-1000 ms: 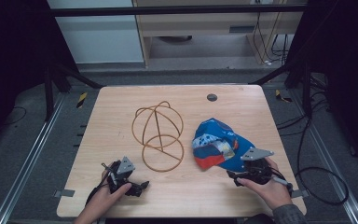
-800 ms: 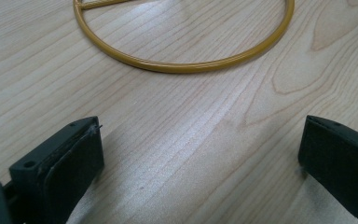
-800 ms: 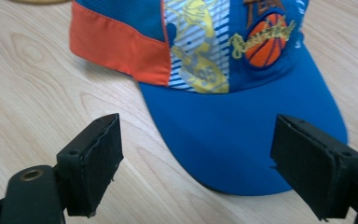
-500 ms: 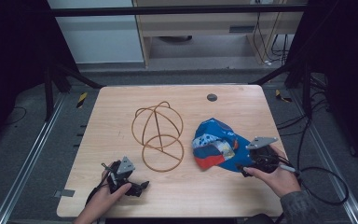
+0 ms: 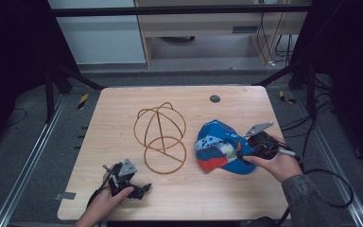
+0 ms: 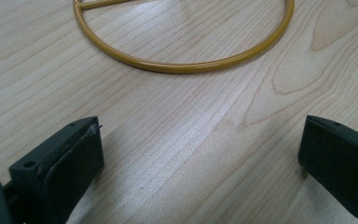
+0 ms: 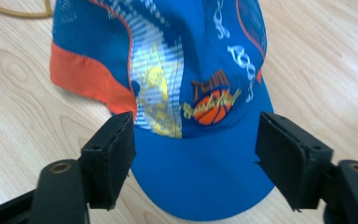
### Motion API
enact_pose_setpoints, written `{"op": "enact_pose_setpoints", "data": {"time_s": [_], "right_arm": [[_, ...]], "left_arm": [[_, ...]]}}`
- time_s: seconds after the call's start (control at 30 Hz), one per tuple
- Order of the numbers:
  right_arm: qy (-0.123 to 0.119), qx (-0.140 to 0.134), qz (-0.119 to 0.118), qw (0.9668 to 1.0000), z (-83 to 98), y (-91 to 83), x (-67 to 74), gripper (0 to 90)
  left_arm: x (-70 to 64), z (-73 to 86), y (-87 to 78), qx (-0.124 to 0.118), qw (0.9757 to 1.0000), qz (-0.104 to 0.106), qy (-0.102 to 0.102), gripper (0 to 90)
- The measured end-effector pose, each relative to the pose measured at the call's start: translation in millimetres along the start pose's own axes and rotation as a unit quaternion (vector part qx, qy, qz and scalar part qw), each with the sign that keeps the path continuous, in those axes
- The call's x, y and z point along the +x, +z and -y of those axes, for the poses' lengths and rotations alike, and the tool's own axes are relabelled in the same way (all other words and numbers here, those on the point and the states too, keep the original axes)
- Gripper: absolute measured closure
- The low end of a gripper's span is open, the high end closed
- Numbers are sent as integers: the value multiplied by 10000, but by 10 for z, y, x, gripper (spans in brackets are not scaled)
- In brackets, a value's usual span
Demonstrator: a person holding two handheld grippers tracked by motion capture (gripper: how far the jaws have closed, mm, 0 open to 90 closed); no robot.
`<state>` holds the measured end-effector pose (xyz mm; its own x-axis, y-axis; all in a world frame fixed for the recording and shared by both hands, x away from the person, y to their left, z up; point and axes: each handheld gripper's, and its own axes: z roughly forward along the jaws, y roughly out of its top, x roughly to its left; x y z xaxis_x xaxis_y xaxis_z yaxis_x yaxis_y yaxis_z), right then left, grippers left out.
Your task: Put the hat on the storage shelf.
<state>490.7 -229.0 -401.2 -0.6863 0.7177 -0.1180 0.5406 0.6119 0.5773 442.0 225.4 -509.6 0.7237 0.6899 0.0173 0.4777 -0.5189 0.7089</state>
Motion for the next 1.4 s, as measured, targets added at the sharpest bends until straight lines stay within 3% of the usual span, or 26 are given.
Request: {"op": "enact_pose_setpoints", "data": {"time_s": [0.37, 0.63, 0.93, 1.1, 1.27, 1.33, 1.4], "right_arm": [[-57, -4, -96, 9999, -162, 3, -53, 326], [20, 151, -355, 9993, -217, 240, -126, 328], [79, 140, -402, 9991, -305, 402, -193, 286], [136, 318, -465, 9983, -329, 516, -221, 261], [130, 388, -546, 9977, -334, 558, -220, 350], [63, 412, -617, 9972, -341, 568, -201, 506], [39, 418, -669, 9969, -339, 568, -202, 604]], "left_arm": [[0, 0, 0, -1, 10000, 2, 1, 0], [2, -1, 0, 2, 10000, 7, 8, 0], [2, -1, 0, 1, 10000, 8, 6, 0], [1, 0, 1, 0, 10000, 8, 6, 0], [2, -1, 1, 0, 10000, 8, 7, 0], [2, 0, 0, 1, 10000, 8, 7, 0], [1, 0, 1, 0, 10000, 7, 5, 0]]}}
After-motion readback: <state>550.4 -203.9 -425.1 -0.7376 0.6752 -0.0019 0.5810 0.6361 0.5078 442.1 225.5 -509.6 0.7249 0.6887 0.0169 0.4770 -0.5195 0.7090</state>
